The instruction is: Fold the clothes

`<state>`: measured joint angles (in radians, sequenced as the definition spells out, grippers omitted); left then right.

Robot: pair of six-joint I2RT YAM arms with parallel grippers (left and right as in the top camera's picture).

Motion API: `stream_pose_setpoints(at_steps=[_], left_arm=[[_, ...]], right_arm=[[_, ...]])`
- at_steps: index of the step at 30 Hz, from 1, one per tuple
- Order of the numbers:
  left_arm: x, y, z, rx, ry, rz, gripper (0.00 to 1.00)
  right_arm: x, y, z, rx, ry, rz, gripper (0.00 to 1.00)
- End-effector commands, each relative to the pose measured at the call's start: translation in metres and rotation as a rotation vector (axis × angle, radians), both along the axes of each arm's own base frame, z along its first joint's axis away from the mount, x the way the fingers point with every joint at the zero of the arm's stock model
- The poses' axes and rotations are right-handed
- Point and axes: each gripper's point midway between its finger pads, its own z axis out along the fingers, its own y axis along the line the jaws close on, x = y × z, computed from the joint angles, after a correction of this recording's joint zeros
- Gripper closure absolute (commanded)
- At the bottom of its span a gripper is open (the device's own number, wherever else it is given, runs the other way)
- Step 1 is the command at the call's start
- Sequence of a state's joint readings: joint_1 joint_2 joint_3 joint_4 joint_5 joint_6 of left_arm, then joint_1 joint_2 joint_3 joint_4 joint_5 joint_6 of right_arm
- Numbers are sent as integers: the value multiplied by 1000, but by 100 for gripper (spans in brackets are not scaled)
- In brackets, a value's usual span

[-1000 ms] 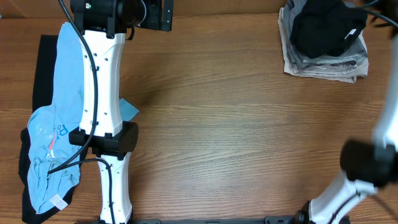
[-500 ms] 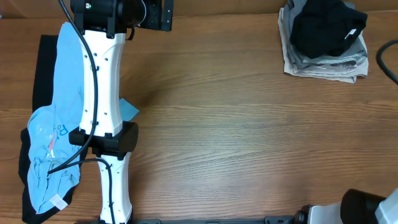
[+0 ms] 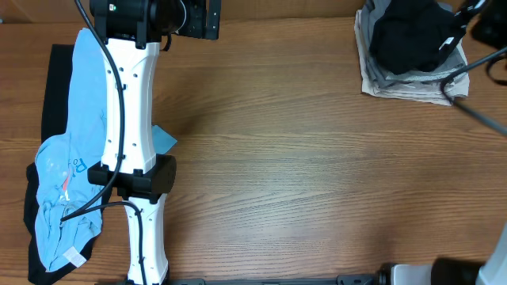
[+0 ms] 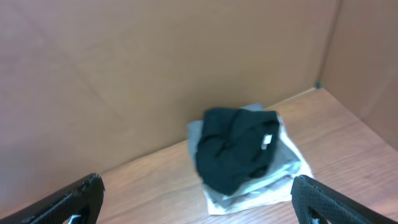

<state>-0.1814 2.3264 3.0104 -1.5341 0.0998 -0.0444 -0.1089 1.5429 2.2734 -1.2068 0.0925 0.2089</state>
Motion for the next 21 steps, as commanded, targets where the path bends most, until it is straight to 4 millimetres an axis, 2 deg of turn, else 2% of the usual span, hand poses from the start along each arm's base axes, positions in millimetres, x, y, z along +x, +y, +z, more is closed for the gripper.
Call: stream_pose_setpoints(at_steps=[1, 5, 9, 21], left_arm=[[0, 3, 2, 18, -11, -9, 0], [0, 3, 2, 18, -11, -9, 0], [0, 3, 2, 18, -11, -9, 0], [0, 3, 2, 18, -11, -9, 0]], right_arm=[[-16, 14, -4, -6, -26, 30, 0], [-22, 29, -30, -7, -62, 69, 0], [-36, 38, -63, 2, -128, 111, 0], [-105, 52, -179, 9, -333, 173, 0]])
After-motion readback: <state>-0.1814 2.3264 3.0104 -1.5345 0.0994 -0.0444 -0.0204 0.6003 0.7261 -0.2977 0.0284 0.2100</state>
